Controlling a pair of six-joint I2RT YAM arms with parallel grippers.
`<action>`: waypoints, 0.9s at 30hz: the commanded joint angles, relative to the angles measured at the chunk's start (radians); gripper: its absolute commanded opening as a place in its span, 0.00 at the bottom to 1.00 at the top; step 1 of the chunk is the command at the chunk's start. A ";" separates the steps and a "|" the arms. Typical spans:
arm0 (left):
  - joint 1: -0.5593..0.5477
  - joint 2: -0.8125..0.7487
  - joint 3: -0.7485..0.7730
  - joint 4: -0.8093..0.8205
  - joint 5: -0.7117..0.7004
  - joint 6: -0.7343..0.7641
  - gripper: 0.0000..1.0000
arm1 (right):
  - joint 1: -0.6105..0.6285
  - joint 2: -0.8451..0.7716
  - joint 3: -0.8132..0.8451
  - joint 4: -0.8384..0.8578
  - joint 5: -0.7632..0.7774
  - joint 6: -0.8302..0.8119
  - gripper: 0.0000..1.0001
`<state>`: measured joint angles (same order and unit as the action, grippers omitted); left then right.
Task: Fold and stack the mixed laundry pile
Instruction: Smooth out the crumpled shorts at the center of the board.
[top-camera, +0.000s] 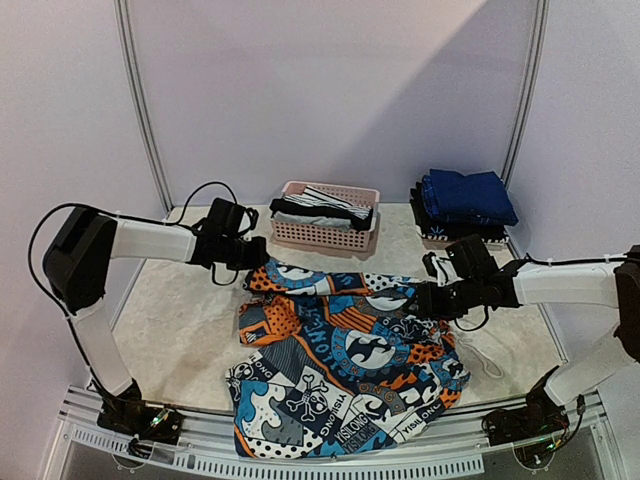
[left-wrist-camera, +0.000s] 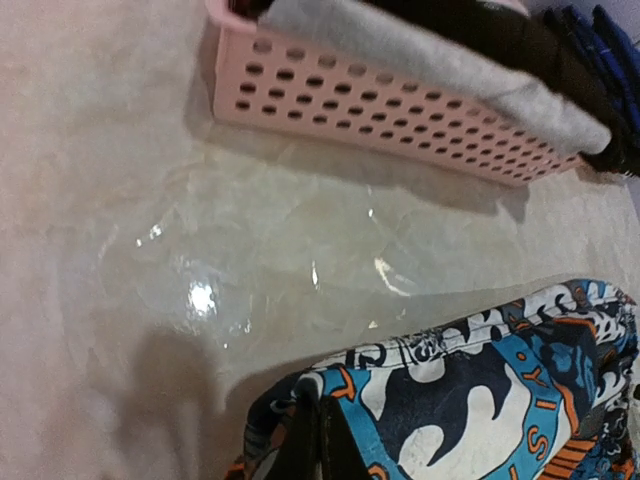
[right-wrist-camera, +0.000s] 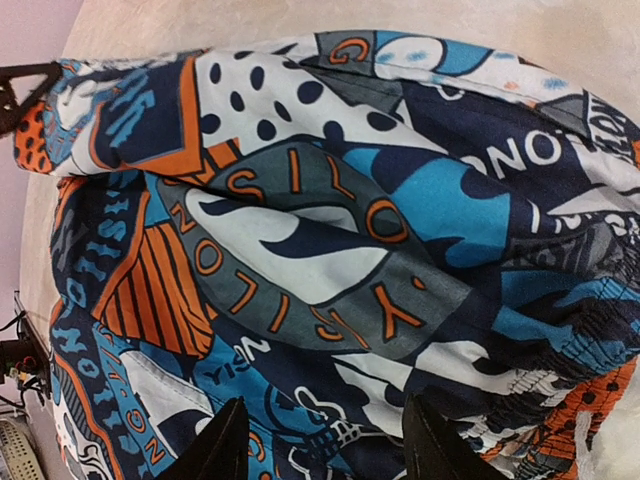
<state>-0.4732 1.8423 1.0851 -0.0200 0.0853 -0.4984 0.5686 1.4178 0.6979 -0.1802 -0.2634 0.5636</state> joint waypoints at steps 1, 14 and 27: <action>0.015 -0.091 0.047 0.026 -0.124 0.047 0.00 | 0.006 0.030 -0.008 -0.022 0.038 -0.004 0.52; 0.041 -0.055 0.140 0.080 -0.285 0.162 0.00 | 0.004 0.102 0.044 -0.059 0.077 -0.024 0.52; 0.003 -0.168 0.012 0.024 -0.353 0.158 0.63 | 0.006 -0.001 0.028 -0.024 0.061 -0.033 0.54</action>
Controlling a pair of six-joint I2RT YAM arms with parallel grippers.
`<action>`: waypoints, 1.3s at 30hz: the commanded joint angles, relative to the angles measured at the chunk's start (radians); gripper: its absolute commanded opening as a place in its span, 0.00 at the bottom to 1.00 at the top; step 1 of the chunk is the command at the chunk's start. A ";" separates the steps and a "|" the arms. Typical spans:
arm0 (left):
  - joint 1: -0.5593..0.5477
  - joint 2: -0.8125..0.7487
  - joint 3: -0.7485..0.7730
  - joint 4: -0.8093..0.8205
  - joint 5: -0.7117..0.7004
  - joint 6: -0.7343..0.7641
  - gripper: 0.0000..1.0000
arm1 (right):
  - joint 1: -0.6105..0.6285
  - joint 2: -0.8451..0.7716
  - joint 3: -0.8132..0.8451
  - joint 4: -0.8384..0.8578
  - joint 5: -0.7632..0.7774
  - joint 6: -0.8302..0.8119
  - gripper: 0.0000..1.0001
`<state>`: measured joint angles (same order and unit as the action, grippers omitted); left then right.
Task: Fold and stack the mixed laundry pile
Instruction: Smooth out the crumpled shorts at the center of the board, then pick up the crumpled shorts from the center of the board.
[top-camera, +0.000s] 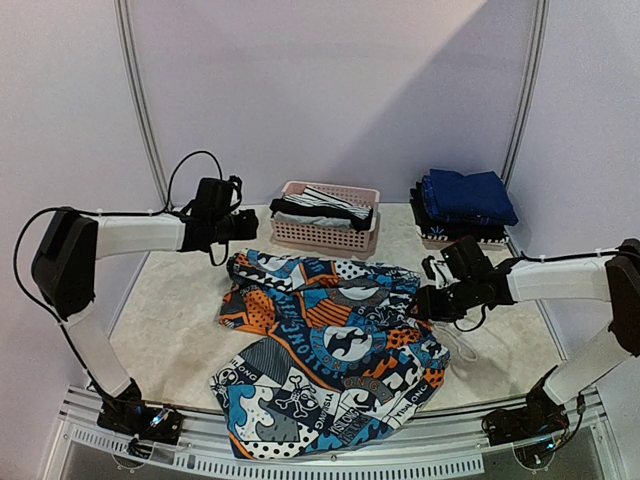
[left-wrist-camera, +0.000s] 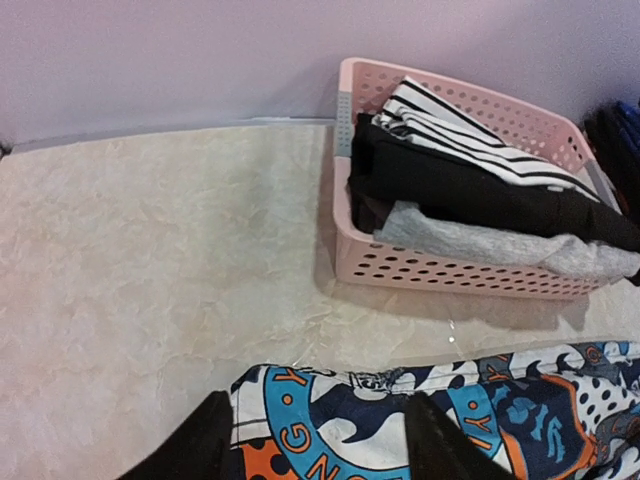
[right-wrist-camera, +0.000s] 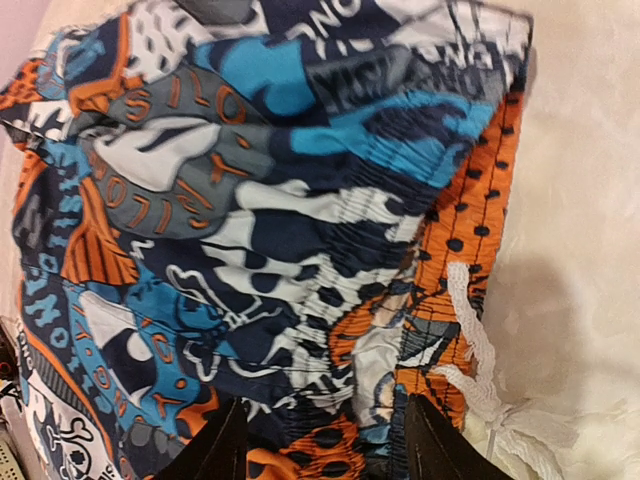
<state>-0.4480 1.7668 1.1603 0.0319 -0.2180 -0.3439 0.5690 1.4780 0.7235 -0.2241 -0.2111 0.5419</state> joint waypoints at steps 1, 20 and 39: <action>-0.037 -0.117 -0.079 -0.067 -0.071 0.009 0.68 | 0.006 -0.068 -0.001 0.025 0.009 -0.011 0.54; -0.518 -0.466 -0.243 -0.538 -0.273 -0.007 0.85 | 0.006 -0.159 -0.067 0.096 0.020 0.034 0.57; -0.959 -0.441 -0.227 -0.793 -0.114 -0.047 0.82 | 0.005 -0.249 -0.077 0.009 0.085 0.046 0.60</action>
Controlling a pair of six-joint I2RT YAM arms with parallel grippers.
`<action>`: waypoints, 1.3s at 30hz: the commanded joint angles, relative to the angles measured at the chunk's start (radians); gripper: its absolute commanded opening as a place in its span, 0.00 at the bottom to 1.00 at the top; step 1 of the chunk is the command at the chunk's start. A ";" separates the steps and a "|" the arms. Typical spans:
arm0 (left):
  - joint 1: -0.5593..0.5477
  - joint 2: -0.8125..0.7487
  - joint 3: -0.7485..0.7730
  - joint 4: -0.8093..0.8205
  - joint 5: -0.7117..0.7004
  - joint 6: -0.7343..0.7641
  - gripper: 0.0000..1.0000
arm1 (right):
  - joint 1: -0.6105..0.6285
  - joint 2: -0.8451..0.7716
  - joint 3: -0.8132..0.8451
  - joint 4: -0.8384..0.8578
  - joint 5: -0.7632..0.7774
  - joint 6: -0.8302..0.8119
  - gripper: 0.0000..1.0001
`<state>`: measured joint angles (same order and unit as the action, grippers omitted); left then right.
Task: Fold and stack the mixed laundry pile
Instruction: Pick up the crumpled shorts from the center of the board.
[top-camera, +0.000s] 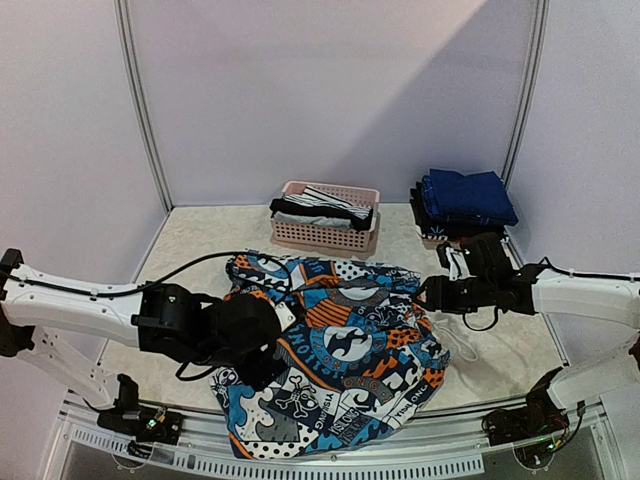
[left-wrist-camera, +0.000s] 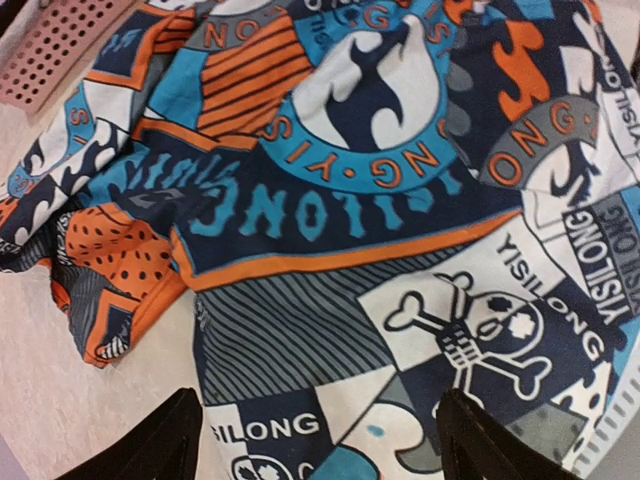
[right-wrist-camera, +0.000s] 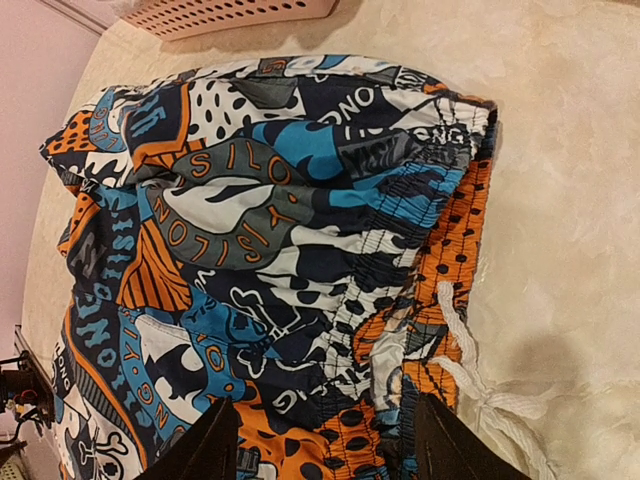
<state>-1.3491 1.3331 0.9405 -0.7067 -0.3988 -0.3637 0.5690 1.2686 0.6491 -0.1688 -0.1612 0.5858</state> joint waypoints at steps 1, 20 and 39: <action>-0.072 -0.009 -0.015 -0.054 0.085 -0.029 0.81 | 0.006 -0.044 -0.001 -0.055 0.035 0.001 0.61; -0.307 0.145 -0.026 -0.032 0.203 -0.070 0.79 | 0.005 -0.156 -0.026 -0.171 0.018 0.012 0.63; -0.386 0.337 -0.030 0.079 0.248 -0.056 0.75 | 0.006 -0.327 -0.087 -0.285 0.016 0.028 0.67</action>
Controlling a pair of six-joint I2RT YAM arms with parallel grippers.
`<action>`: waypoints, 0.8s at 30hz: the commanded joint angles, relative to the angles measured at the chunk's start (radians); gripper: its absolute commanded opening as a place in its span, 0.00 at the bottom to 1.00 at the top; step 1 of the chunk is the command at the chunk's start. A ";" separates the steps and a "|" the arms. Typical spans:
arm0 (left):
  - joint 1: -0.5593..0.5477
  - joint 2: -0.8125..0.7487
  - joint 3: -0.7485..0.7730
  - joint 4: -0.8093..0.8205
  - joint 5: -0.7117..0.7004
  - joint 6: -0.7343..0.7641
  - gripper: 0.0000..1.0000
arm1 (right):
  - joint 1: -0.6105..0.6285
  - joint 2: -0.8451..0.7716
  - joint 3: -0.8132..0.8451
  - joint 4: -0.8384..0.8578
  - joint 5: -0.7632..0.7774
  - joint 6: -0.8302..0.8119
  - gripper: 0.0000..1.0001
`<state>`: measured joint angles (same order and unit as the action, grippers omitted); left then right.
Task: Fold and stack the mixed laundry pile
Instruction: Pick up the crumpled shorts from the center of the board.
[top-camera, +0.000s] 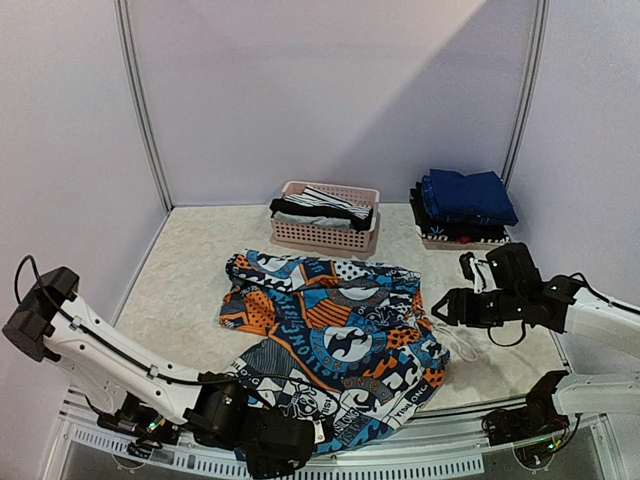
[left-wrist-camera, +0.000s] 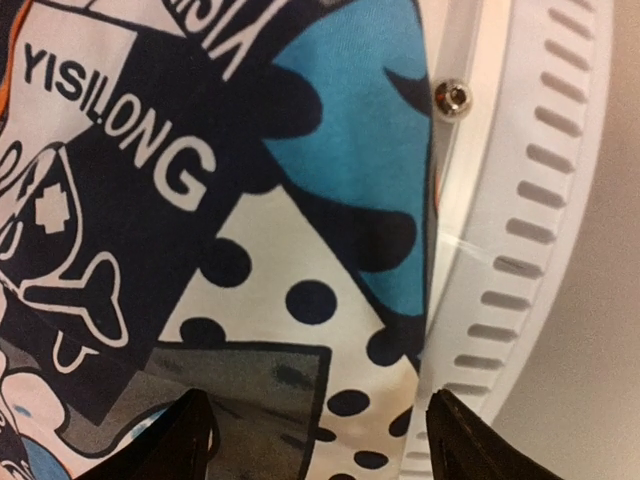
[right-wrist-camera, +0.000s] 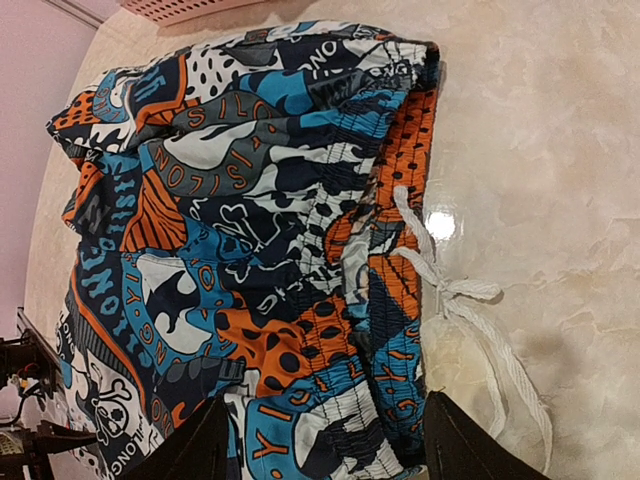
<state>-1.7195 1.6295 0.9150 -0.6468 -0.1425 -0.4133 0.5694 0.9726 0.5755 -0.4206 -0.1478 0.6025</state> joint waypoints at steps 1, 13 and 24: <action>-0.015 0.049 -0.001 0.014 -0.015 -0.010 0.74 | 0.005 -0.035 -0.014 -0.036 0.004 0.011 0.67; 0.014 0.114 0.056 -0.024 -0.044 0.018 0.28 | 0.005 -0.026 -0.004 -0.055 0.018 -0.006 0.68; 0.114 -0.014 0.020 -0.013 -0.108 0.052 0.00 | 0.005 -0.014 0.046 -0.123 0.031 0.001 0.72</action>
<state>-1.6428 1.6657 0.9524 -0.6491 -0.2092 -0.3798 0.5694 0.9520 0.5835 -0.5068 -0.1253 0.5949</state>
